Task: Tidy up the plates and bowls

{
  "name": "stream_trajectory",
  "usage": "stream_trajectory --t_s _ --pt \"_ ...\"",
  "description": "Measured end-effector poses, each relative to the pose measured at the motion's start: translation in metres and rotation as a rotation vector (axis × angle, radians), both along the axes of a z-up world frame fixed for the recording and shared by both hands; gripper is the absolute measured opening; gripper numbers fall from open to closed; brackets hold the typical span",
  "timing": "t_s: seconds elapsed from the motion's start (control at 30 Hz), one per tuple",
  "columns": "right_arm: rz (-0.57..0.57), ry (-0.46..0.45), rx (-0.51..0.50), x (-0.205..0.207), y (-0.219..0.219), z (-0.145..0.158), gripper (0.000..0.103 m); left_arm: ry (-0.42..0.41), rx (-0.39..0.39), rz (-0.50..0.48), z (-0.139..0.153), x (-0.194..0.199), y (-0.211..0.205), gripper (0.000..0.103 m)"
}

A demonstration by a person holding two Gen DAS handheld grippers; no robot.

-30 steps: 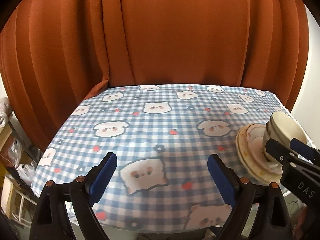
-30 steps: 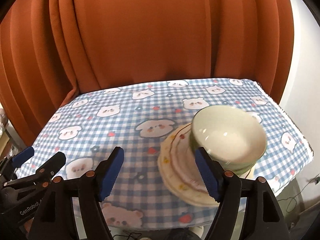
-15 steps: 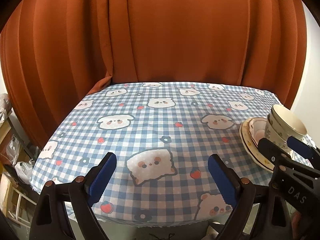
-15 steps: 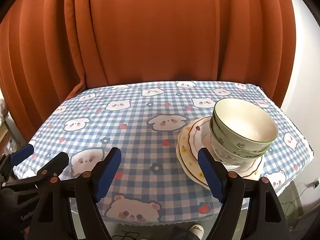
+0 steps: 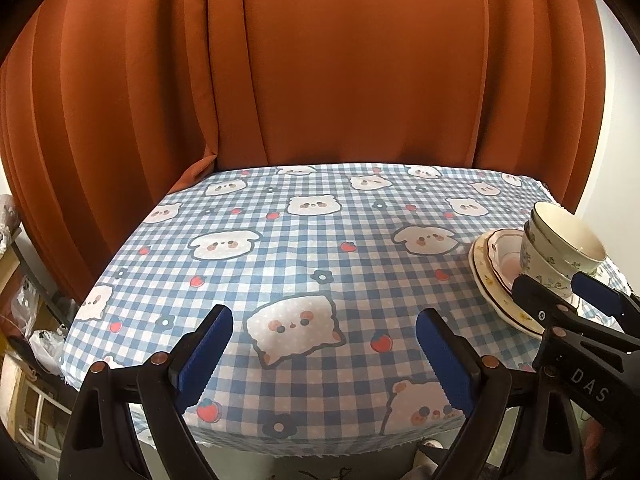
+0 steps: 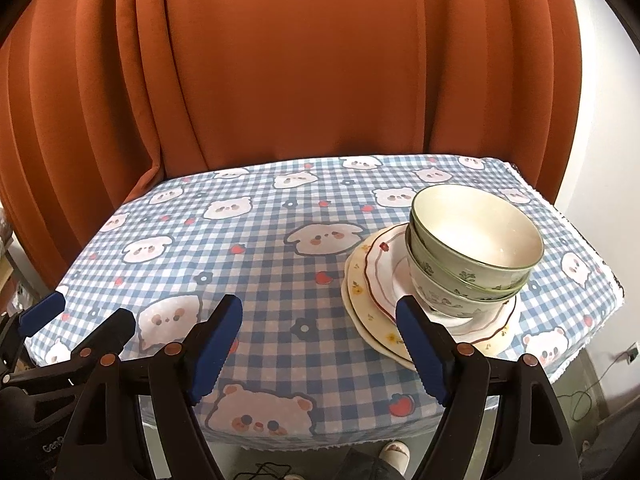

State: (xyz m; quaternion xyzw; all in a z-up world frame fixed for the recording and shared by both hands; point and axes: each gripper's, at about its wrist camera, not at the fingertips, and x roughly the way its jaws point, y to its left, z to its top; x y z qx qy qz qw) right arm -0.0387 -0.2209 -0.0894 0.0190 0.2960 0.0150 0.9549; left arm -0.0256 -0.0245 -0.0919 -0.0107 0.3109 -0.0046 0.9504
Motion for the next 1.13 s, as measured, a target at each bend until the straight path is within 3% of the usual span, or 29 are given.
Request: stream_trajectory --t_s 1.13 --pt "-0.003 0.008 -0.006 -0.01 0.0 -0.001 0.082 0.003 -0.002 0.018 0.002 -0.006 0.001 0.1"
